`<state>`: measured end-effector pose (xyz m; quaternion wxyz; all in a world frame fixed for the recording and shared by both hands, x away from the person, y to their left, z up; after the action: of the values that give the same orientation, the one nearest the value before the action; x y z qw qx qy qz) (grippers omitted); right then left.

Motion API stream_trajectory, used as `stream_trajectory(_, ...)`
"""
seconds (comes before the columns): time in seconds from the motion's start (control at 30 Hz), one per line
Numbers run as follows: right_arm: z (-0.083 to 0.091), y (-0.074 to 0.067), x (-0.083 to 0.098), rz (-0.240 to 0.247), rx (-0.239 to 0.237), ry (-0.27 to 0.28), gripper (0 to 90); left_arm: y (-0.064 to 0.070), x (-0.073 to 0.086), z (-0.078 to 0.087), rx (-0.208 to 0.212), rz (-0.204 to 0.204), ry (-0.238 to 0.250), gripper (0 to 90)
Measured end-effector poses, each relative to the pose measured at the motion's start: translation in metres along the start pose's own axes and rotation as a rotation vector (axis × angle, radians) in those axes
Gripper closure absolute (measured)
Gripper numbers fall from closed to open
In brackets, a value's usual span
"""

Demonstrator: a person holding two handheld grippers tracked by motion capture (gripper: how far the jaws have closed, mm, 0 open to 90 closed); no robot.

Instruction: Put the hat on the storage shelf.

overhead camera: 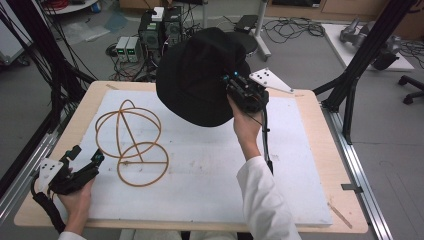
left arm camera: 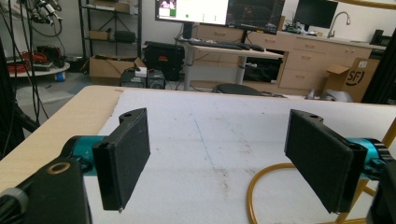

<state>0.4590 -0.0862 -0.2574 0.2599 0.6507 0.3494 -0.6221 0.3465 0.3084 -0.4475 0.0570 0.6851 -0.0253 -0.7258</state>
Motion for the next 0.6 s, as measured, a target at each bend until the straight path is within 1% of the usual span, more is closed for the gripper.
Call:
stream_trajectory(0.07,0.003,-0.006,-0.007,-0.011,-0.026,0.036,86.6,0.0,0.0,0.0,-0.001,0.002,-0.001,22.4)
stream_trajectory(0.13,0.004,-0.012,-0.013,-0.021,-0.049,0.057,86.6,0.0,0.0,0.0,0.001,0.002,-0.001,22.4)
stream_trajectory(0.17,0.004,-0.018,-0.017,-0.019,-0.068,0.065,86.6,0.001,0.0,0.0,0.002,-0.001,-0.002,22.4)
stream_trajectory(0.2,0.004,-0.023,-0.019,-0.016,-0.081,0.067,86.6,0.001,0.0,0.0,0.002,-0.001,-0.002,22.4)
stream_trajectory(0.23,0.004,-0.023,-0.019,-0.016,-0.081,0.067,86.6,0.001,0.001,0.0,0.002,-0.001,-0.003,22.4)
stream_trajectory(0.27,0.002,-0.031,-0.023,-0.009,-0.104,0.072,86.6,0.001,0.001,0.0,0.002,-0.001,-0.005,22.4)
stream_trajectory(0.37,-0.001,-0.047,-0.03,0.001,-0.15,0.081,86.6,0.001,0.001,0.0,0.003,0.0,-0.005,22.4)
stream_trajectory(0.4,-0.001,-0.047,-0.03,0.001,-0.15,0.081,86.6,0.001,0.001,0.0,0.003,0.0,-0.004,22.4)
stream_trajectory(0.43,-0.002,-0.053,-0.032,0.005,-0.166,0.083,86.6,0.001,0.001,0.0,0.003,0.001,-0.004,22.4)
stream_trajectory(0.47,-0.005,-0.064,-0.035,0.004,-0.198,0.083,86.6,0.001,0.001,0.0,0.003,0.001,-0.005,22.4)
stream_trajectory(0.5,-0.007,-0.07,-0.037,0.011,-0.218,0.087,86.6,0.001,0.001,0.0,0.003,0.001,-0.005,22.4)
stream_trajectory(0.53,-0.007,-0.07,-0.037,0.011,-0.218,0.087,86.6,0.001,0.001,0.0,0.003,0.0,-0.005,22.4)
stream_trajectory(0.6,-0.01,-0.081,-0.038,0.021,-0.254,0.084,86.6,0.001,0.001,0.0,0.002,0.0,-0.005,22.4)
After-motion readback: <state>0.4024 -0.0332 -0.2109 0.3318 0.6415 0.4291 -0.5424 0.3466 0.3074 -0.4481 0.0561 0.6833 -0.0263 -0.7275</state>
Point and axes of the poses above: each handheld gripper's, and its own axes: z roughly backward along the jaws, x roughly out of its underside, y roughly to its right, the point moved 10 cm from there along -z, roughly forward along the jaws, and after that the axes turned 14 degrees about -x, right-handed, at the moved point
